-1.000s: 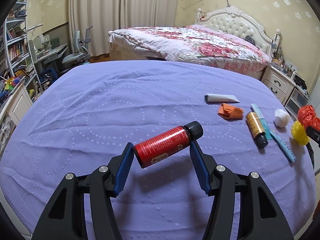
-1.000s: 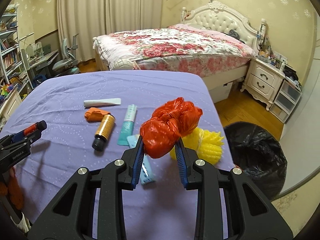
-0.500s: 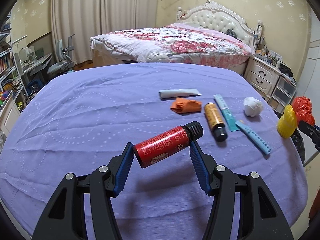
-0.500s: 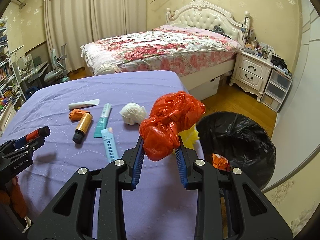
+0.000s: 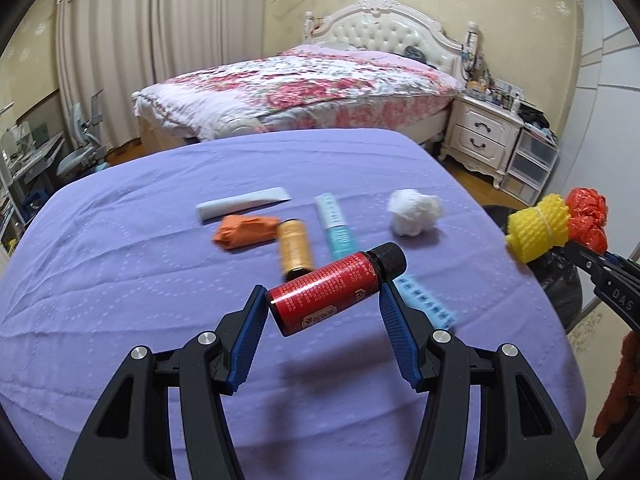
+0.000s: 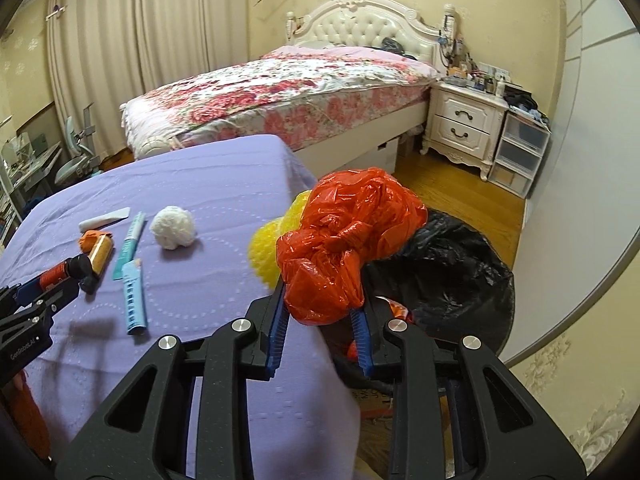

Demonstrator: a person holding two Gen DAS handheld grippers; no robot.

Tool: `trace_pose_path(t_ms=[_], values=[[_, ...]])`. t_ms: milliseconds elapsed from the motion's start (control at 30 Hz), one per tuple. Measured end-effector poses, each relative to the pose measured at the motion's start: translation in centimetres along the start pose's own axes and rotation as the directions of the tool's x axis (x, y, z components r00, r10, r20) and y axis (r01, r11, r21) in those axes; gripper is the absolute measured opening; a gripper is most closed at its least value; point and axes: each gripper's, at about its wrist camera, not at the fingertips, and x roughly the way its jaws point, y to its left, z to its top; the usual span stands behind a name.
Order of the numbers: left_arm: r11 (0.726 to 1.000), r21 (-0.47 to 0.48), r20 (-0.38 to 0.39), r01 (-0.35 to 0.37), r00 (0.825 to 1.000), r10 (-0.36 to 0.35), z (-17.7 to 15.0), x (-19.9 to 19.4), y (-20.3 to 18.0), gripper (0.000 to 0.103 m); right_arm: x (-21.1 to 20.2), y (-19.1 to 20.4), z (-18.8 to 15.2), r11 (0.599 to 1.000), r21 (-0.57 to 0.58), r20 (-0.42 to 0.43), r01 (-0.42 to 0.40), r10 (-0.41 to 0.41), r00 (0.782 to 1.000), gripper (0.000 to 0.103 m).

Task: Collect trash
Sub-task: 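Carry both items over the black bin and open the right tool to drop the bag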

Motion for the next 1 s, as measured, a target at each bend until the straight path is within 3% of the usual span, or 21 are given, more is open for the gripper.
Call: trace_pose_path(t_ms=[500, 900, 967, 1000], values=[[0.984, 0.117, -0.006, 0.13, 0.991, -0.131, 3.4, 2.7, -10.2, 0.057, 1.0, -7.2, 0.7, 0.988, 0.132, -0.001, 0.075, -0.075, 0.997, 0.022], [0.959, 0.22, -0.018, 0.18, 0.983, -0.18, 5.1, 5.1, -17.2, 0.057, 1.3, -10.4, -0.3, 0.971, 0.211, -0.01, 0.114, -0.115, 0.993, 0.022], [0.956, 0.231, -0.026, 0.181, 0.983, -0.18, 5.3, 5.7, -17.7, 0.06, 1.2, -10.9, -0.3, 0.968, 0.217, -0.008, 0.125, -0.126, 0.992, 0.023], [0.956, 0.233, -0.029, 0.176, 0.984, -0.174, 5.3, 5.9, -18.0, 0.069, 1.1, -11.1, -0.4, 0.966, 0.221, -0.006, 0.133, -0.135, 0.991, 0.023]])
